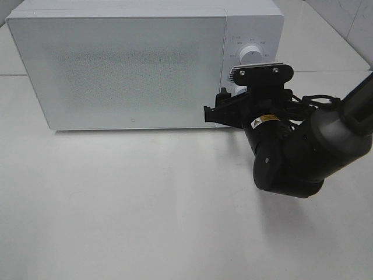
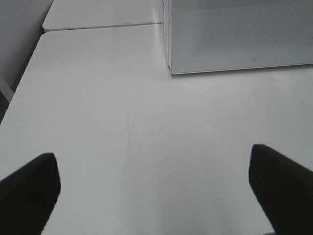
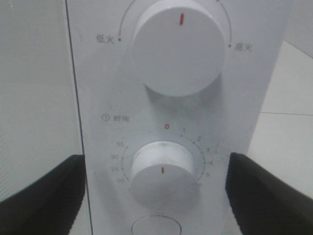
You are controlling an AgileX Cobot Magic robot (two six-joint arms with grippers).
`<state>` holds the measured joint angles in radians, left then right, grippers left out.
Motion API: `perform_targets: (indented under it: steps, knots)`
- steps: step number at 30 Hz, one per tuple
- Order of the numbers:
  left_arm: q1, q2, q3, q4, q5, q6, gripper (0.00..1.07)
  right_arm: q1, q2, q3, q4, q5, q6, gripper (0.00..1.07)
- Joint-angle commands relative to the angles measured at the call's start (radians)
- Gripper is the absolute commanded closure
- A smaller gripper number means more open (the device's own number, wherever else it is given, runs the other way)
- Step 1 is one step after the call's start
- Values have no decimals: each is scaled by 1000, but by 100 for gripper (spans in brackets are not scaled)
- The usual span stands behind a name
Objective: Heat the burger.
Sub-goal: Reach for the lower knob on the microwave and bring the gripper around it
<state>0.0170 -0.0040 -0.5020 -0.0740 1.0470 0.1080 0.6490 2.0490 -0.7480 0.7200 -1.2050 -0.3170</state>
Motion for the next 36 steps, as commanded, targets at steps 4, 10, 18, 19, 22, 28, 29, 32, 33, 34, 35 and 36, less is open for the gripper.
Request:
perform_targets:
  steps: [4,10,18,19,22,28,29,32,33,34,35,36]
  knots:
    - [2,-23,2,-8,-9,-1,3,-22,29,-33,-9,-82,0,31]
    - [2,-23,2,-8,-9,-1,3,-22,38,-45,-4,-76,1,31]
    - [2,-23,2,-8,-9,-1,3,-44,42,-46,-8,-61,17,31]
    - [2,-23,2,-8,-9,-1,3,-44,42,-46,-8,-61,17,31]
    - [2,-23,2,-8,-9,-1,3,-44,46,-46,-8,-59,18,31]
    - [2,-23,2,-7,-9,-1,3,-44,46,-46,-11,-52,18,31]
    - [2,-23,2,-7,-9,-1,3,-44,46,-46,-11,-52,18,31]
    - [2,-23,2,-7,-9,-1,3,-42,46,-46,-11,-52,19,31]
    - [2,-23,2,-7,-9,-1,3,-42,46,-46,-11,-52,19,31]
    - [2,-23,2,-7,-9,-1,3,-42,46,-46,-13,-52,19,31]
    - [2,-23,2,-7,-9,-1,3,-42,46,-46,-15,-52,19,31]
    - [2,-23,2,-7,-9,-1,3,-42,46,-46,-15,-52,19,31]
